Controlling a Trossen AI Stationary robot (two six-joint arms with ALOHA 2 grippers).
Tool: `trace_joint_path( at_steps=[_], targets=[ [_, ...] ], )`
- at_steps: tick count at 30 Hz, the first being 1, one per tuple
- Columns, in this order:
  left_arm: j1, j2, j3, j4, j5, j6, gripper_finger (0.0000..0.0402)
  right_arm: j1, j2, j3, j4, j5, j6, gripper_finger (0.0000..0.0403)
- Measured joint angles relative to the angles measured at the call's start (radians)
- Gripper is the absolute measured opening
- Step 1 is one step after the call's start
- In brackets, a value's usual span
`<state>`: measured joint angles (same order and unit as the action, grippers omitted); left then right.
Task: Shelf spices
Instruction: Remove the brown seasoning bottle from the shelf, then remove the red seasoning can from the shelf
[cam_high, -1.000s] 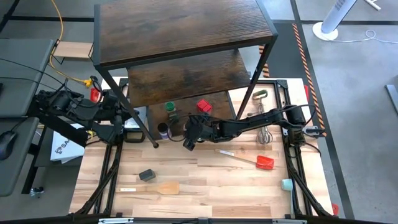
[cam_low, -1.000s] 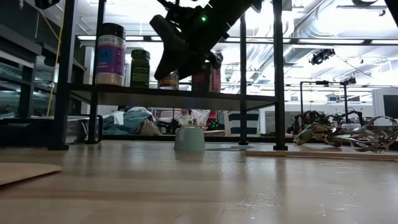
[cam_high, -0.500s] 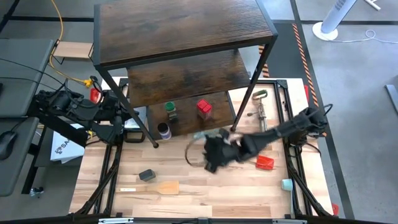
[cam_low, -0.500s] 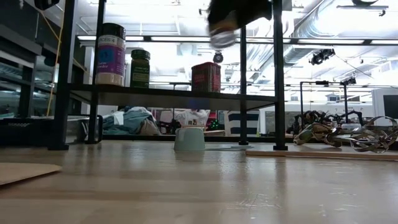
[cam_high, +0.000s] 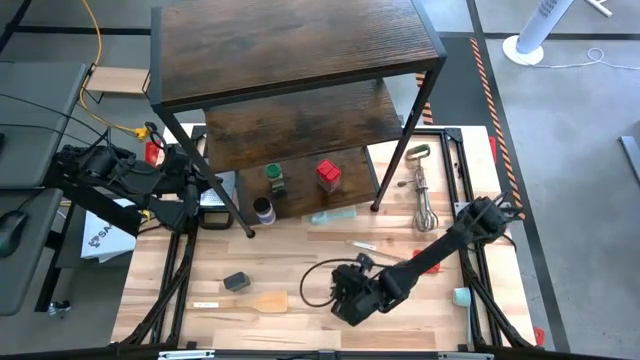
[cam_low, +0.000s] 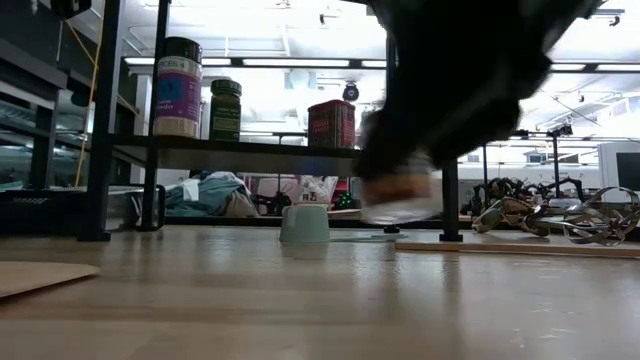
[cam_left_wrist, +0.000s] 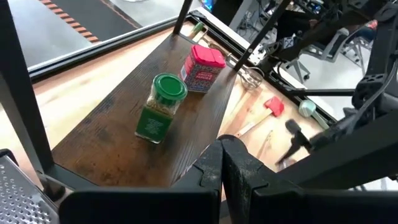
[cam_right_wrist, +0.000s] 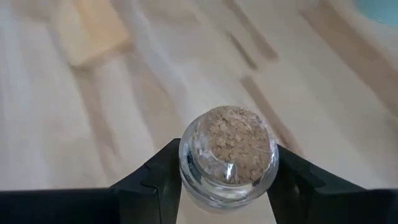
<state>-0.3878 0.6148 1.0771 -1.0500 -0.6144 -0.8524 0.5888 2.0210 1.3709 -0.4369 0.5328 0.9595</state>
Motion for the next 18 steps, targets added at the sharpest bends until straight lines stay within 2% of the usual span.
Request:
trace_joint_path(
  at_steps=[4,9,12,16,18],
  targets=[
    [0.000,0.000,0.000,0.000,0.003,-0.005,0.0000,-0.004,0.049,0.001,0.135,0.025,-0.069,0.0179],
    [0.000,0.000,0.000,0.000,0.009,-0.035,0.0000,-0.023,0.064,0.001,0.162,-0.044,-0.052,0.0282],
    [0.000,0.000,0.000,0.001,0.011,-0.036,0.0000,-0.041,0.062,0.001,0.146,-0.107,-0.062,0.0321],
    [0.000,0.000,0.000,0.001,0.010,-0.036,0.0000,-0.080,0.011,0.001,0.086,-0.211,-0.070,0.0335],
    [0.000,0.000,0.000,0.001,0.010,-0.036,0.0000,-0.101,-0.032,0.001,0.007,-0.210,-0.069,0.0334]
  ],
)
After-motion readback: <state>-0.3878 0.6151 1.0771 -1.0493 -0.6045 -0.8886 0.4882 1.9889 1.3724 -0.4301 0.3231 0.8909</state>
